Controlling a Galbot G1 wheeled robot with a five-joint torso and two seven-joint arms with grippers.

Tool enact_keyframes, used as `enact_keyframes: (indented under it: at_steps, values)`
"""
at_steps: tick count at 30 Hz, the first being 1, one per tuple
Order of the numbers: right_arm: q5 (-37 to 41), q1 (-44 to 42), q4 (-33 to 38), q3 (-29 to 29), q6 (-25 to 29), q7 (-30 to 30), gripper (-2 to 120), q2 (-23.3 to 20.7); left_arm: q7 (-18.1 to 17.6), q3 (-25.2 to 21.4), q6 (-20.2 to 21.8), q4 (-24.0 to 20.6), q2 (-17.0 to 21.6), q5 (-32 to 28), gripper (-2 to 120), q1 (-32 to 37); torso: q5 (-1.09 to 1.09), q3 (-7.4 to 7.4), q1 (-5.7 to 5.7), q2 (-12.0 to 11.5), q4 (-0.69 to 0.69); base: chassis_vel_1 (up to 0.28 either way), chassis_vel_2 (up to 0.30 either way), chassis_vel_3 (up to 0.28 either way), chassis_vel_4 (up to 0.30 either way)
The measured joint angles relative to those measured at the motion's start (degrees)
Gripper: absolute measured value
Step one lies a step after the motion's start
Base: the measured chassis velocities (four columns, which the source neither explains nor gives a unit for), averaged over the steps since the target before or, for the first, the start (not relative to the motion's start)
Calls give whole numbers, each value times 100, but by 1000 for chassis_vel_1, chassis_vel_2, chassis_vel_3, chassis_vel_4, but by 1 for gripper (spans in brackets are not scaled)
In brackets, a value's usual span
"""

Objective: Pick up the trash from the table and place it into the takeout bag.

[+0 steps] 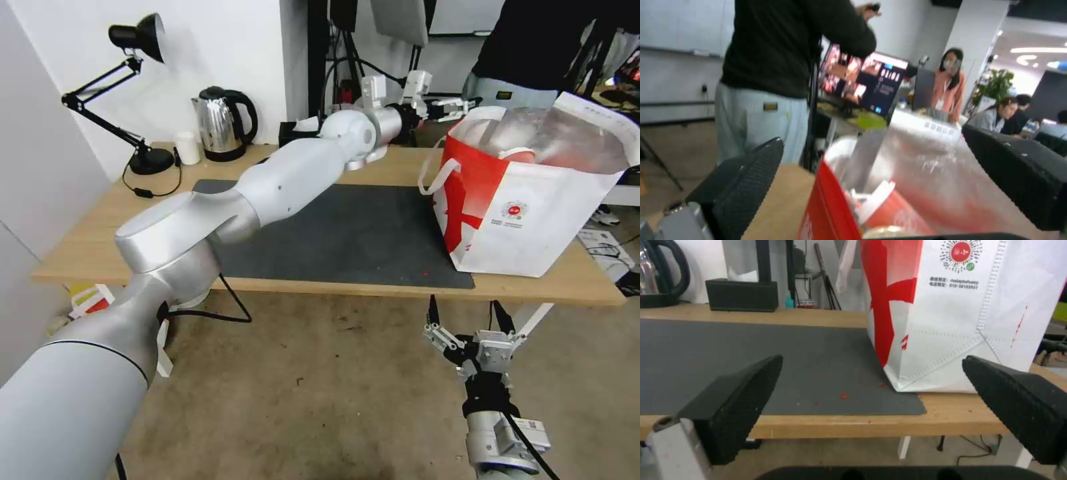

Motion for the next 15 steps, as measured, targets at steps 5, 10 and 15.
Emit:
enact_keyframes:
  at_steps: [5,10,15]
  values:
    - [0,0,0,0,0,0,100,0,-371,-481,-46,-897,704,-19,100,-10,-1,-1,0,0,1,0,0,0,0]
    - [0,0,0,0,0,0,100,0,-722,-785,-117,-1661,1568,-67,100,31,-2,-1,0,0,1,0,0,0,0]
    - [0,0,0,0,0,0,100,0,-1142,-885,-321,-2694,2559,-61,100,258,-2,-1,0,0,2,0,0,0,0]
